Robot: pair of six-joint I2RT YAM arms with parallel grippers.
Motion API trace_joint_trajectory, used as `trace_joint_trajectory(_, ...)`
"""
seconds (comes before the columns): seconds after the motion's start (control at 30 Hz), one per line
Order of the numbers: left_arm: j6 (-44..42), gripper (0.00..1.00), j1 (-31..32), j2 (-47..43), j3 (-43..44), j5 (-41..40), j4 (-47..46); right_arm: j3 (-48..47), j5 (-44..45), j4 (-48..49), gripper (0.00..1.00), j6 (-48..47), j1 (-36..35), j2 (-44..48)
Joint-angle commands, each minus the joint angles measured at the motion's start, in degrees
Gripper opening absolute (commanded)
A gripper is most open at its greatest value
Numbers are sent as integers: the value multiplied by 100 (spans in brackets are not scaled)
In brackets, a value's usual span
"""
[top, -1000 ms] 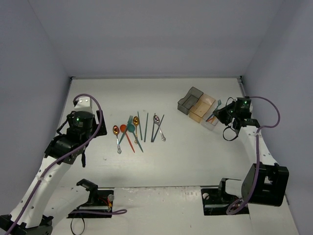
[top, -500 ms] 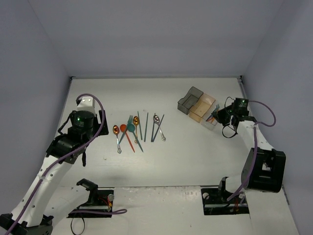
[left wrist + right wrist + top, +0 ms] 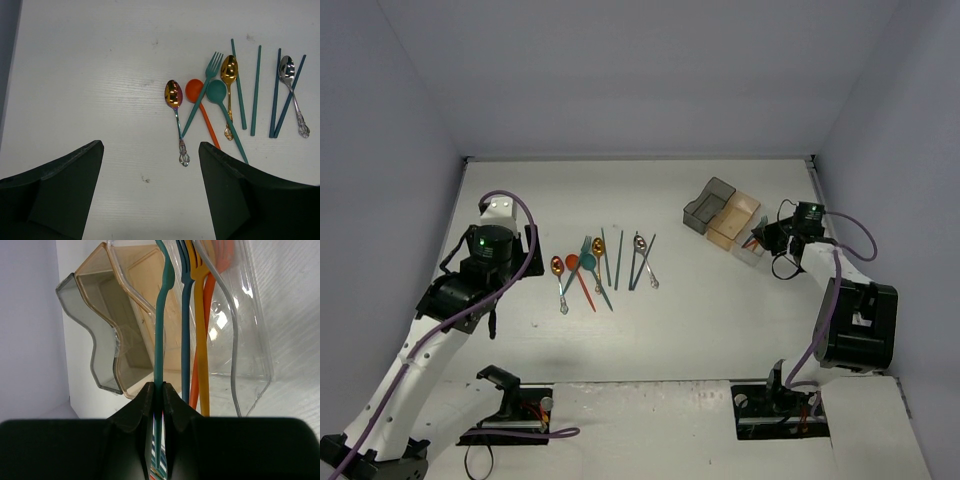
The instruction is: Sort the eating utensils into containers
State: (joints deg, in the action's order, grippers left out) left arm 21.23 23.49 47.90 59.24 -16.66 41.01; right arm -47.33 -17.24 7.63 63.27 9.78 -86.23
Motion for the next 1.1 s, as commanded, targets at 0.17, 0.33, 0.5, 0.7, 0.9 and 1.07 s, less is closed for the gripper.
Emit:
trace_joint_trajectory(0.17, -3, 74, -37, 101, 93, 88, -408, 5, -108, 582, 13, 167, 77, -230)
trace_joint_trajectory(0.33, 33, 74, -37, 144, 140, 119, -410, 5, -124, 570, 28, -31, 77, 20)
trace_joint_trajectory(0.5, 136, 74, -37, 201, 164, 199, -404, 25, -63, 296, 43, -345, 77, 427)
trace_joint_trajectory(0.7, 245, 74, -37, 293, 216, 356, -384, -160, -115, -425, 61, -1016, 68, 857)
trace_joint_trajectory(0.9, 537, 74, -37, 476, 255, 597, -373, -479, -158, -1218, 65, -1870, 25, 1309)
trace_joint_trajectory(1.07, 1054, 74, -28, 907, 228, 850, -396, -918, -29, -1599, 65, -2674, -243, 1567)
